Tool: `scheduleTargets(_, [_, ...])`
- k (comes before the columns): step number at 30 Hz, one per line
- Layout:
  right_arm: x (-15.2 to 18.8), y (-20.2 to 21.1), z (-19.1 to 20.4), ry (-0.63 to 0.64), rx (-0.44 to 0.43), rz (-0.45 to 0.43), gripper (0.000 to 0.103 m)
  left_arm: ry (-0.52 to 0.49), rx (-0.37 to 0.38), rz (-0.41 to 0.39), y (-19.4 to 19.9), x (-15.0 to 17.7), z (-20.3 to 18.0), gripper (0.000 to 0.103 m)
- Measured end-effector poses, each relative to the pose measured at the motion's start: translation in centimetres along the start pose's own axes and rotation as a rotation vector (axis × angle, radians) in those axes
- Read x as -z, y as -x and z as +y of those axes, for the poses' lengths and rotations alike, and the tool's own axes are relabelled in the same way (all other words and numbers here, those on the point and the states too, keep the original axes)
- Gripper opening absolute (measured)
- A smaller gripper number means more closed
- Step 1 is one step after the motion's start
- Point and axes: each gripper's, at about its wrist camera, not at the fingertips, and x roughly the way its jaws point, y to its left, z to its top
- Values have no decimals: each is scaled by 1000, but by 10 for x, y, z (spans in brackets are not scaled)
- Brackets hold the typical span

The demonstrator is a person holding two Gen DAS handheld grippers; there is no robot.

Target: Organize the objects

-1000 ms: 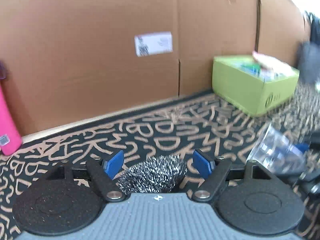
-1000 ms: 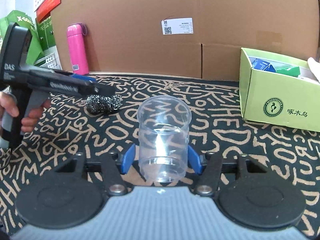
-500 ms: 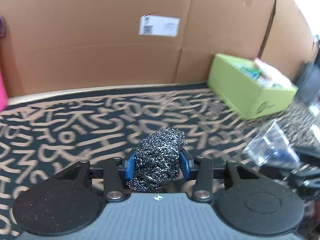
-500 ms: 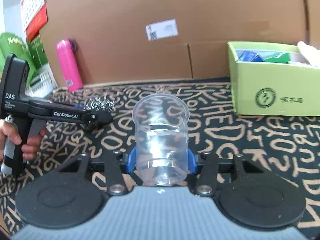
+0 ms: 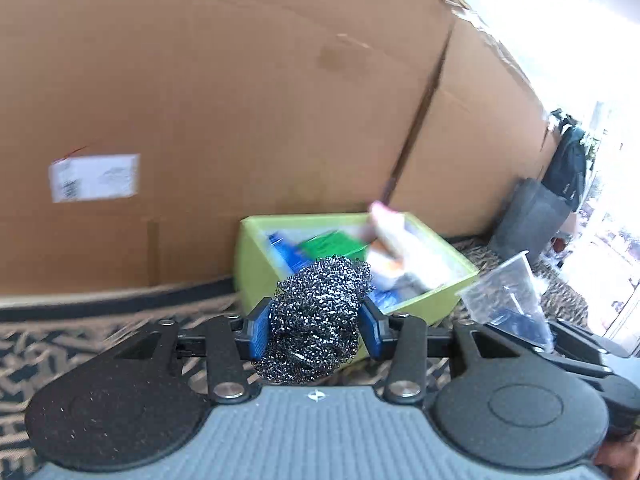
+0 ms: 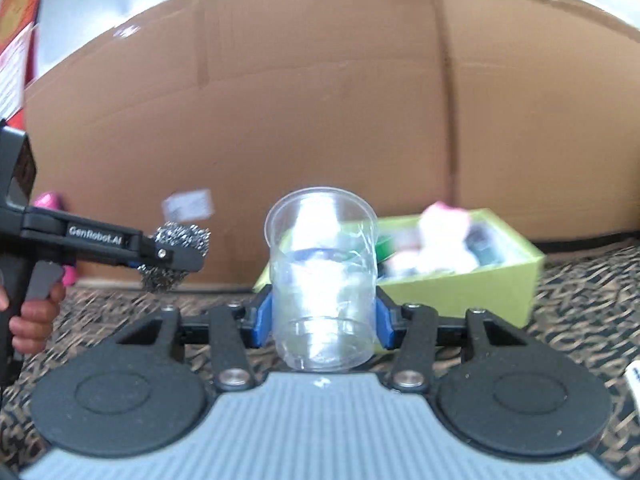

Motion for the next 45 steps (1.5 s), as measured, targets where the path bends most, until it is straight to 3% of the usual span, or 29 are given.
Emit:
scheduleTargets(5, [-28,-32,-49,-22,104,-21,49,-35,-25,-24,-47,-27,-36,49])
scheduleTargets(14, [-45,-110,-94,5,166,0,50,5,-94,2,-114,-39,-56,53])
scheduleTargets(16, [-38,-120,-94,11,167,30,51,16,-93,-27,-119,-33,-54,66])
scheduleTargets(17, [-34,-126,-95,20,165,52,57,17,-87,-31,-121,-29,-52,87])
scheduleTargets(18, [-29,-129,-95,31,166,68,74,14,-89,-24,-122,-24,-52,97])
scheduleTargets(19, [-24,-130,-94,45,178,72,80,6,-102,-21,-122,-20,-51,98])
scheduleTargets(21, [-14,-123,-92,75,201,45,98,-10,-123,-18,-120,-11,-50,98])
scheduleTargets(23, [-8,-117,-90,80,208,25,103,1,-121,-16,-116,-4,-47,98])
scheduleTargets(30, [-22,-100,-95,45,201,29,103,-11,-132,-35,-90,2,-54,98])
scheduleTargets(38, [-30,-20,-57,78,168,-3,103,0,-220,-75,-31,17,-72,103])
scheduleTargets(45, [-12,44,-33,68,191,21,103,-79,-353,9,0,62,-98,103])
